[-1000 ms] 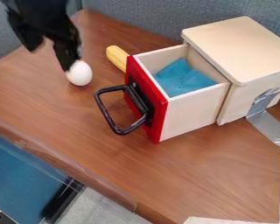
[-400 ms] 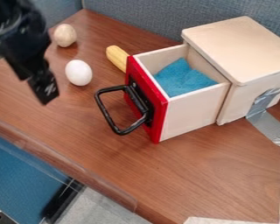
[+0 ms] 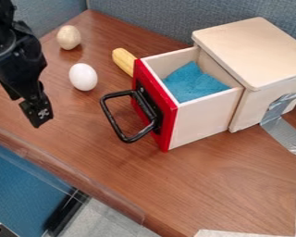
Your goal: Close the drawer
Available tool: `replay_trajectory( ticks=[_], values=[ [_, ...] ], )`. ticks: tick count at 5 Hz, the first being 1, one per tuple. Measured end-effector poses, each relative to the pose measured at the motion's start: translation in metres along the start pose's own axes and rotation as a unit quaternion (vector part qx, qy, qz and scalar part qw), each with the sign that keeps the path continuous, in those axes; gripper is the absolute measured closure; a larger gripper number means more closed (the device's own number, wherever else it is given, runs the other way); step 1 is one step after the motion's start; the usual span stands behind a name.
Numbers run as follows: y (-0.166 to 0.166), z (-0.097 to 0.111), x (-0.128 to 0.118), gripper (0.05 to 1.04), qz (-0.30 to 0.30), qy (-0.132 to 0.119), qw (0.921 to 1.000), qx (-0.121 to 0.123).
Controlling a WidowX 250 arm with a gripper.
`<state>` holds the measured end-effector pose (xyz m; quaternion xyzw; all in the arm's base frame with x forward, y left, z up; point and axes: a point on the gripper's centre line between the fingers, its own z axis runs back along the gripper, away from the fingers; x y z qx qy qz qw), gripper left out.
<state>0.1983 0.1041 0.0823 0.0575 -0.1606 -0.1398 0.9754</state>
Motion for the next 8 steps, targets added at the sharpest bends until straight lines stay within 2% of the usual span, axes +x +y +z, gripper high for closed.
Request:
replay_trajectory(
  ticks=[1,3,4,6,8],
  values=[
    [-0.005,-0.003,0.005,0.084,-0.001,0.003,1.0000,-0.002],
    [-0.011,-0.026,0.016,0.084,0.007,0.019,0.9998,-0.009],
    [-0.010,-0.039,0.019,0.084,0.006,0.018,0.9998,-0.001],
    [-0.018,-0.069,0.019,0.084,-0.009,0.035,0.9993,0.007],
    [-0.022,-0.082,0.031,0.084,0.000,0.034,0.9993,0.013]
  ],
)
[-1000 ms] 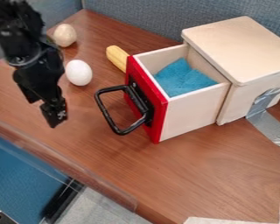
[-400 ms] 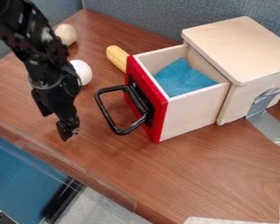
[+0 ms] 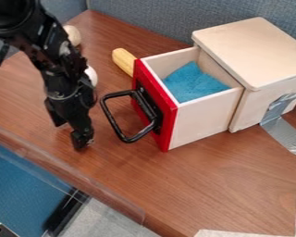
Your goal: Close the drawer
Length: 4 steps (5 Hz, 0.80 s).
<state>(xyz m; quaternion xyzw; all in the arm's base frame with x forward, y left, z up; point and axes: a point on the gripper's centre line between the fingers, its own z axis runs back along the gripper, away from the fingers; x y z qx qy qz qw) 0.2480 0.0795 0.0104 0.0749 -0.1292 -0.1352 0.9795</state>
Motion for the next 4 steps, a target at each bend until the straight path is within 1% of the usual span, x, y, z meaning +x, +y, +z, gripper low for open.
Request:
replay_trajectory(
  ticks=[1,2,4],
  values=[
    [-0.004,-0.004,0.016,0.083,0.011,0.001,0.9999,-0.010],
    [-0.006,-0.006,0.027,0.084,0.021,0.008,0.9995,-0.020],
    [-0.002,-0.015,0.054,0.084,0.045,0.007,0.9987,-0.023]
  ],
)
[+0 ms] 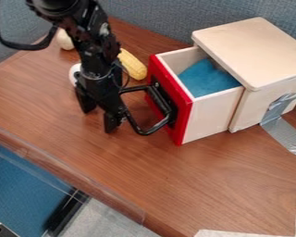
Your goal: Close the drawer
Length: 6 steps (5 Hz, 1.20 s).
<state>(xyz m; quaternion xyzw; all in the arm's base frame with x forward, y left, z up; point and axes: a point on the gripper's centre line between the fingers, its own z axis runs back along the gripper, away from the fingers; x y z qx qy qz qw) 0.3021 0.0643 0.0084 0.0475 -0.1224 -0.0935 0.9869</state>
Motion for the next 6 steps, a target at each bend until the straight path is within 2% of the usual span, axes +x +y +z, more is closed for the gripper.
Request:
replay_trajectory(
  ticks=[2,3,4,5,6],
  values=[
    [-0.011,-0.004,0.019,0.084,0.017,-0.005,0.9997,-0.014],
    [-0.024,-0.004,0.026,0.083,0.036,-0.022,0.9988,-0.027],
    [-0.045,0.002,0.029,0.084,0.030,-0.054,0.9974,-0.039],
    [-0.059,0.013,0.038,0.084,0.028,-0.074,0.9958,-0.047],
    [-0.069,0.019,0.046,0.084,0.028,-0.082,0.9948,-0.052]
  ],
)
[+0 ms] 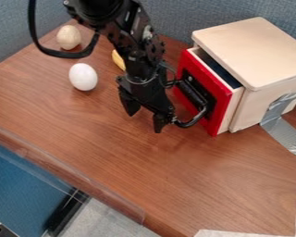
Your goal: Close the drawer
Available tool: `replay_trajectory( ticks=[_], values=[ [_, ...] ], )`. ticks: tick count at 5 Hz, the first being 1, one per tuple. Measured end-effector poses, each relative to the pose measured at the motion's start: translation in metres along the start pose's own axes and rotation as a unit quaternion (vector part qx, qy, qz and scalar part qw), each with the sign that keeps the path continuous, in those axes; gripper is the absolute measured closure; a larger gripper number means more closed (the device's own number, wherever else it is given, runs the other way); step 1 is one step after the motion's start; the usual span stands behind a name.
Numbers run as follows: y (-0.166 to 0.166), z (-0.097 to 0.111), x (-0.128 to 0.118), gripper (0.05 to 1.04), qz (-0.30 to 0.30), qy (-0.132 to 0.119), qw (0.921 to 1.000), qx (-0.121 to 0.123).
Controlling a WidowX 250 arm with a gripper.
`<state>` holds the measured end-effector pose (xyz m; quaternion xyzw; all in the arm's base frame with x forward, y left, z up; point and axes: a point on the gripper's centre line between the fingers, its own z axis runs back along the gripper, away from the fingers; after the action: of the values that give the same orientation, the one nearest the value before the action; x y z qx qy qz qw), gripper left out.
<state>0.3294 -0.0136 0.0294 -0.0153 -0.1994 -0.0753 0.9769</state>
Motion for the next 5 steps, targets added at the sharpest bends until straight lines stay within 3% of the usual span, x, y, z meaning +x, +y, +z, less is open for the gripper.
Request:
replay_trajectory(
  ticks=[3,5],
  values=[
    [-0.013,0.011,0.038,0.084,0.012,-0.039,0.9992,-0.005],
    [-0.015,0.008,0.044,0.084,0.010,-0.039,0.9992,0.004]
  ],
)
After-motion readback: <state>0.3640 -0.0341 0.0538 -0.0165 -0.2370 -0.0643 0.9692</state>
